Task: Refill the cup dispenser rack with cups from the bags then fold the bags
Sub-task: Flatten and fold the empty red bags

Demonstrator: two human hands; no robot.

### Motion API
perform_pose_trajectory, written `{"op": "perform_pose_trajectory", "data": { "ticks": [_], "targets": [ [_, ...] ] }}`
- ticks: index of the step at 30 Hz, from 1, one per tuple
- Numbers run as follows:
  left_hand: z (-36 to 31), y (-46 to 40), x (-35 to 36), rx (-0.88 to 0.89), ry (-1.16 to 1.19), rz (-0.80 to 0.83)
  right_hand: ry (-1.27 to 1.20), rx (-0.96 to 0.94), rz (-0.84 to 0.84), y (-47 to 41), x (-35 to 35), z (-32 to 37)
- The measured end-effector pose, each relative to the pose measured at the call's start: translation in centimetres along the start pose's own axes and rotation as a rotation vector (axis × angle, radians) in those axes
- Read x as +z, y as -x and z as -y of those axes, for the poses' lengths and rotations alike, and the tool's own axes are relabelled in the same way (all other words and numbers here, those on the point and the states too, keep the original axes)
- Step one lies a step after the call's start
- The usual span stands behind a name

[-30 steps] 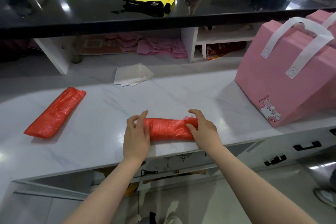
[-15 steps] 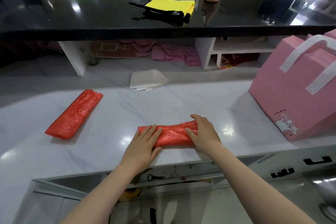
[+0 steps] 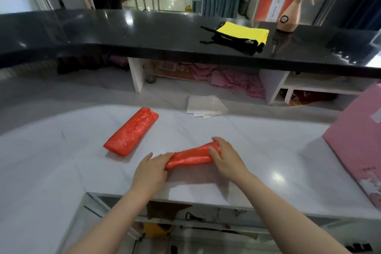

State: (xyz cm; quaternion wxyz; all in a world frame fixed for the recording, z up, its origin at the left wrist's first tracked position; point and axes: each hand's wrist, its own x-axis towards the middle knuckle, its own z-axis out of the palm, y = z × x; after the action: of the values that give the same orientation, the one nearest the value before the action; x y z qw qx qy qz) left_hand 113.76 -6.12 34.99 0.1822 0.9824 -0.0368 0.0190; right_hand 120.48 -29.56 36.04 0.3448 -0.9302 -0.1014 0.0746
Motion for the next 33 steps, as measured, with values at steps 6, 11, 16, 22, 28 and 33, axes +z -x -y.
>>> {"op": "perform_pose_trajectory", "data": {
  "ticks": [6, 11, 16, 22, 28, 33],
  "targets": [
    [2.3, -0.9, -4.6, -0.152, -0.037, -0.231, -0.047, -0.149, -0.018, -3.9, 1.1, 6.0],
    [5.3, -1.8, -7.0, -0.233, -0.084, -0.322, 0.247, -0.368, -0.079, -7.1, 3.5, 9.9],
    [6.9, -2.2, -7.5, -0.288, -0.08, -0.34, 0.551, -0.595, 0.009, -9.3, 6.3, 11.9],
    [8.6, -4.1, -7.5, -0.422, -0.084, -0.342, 0.534, -0.65, 0.074, -14.5, 8.5, 14.0],
    [8.3, -5.5, -6.5, -0.496, -0.126, -0.284, 0.489, -0.689, 0.224, -19.3, 10.1, 14.6],
    [8.1, -5.3, -2.8, -0.613, -0.148, -0.048, 0.522, -0.744, 0.481, -22.1, 11.6, 13.3]
  ]
}}
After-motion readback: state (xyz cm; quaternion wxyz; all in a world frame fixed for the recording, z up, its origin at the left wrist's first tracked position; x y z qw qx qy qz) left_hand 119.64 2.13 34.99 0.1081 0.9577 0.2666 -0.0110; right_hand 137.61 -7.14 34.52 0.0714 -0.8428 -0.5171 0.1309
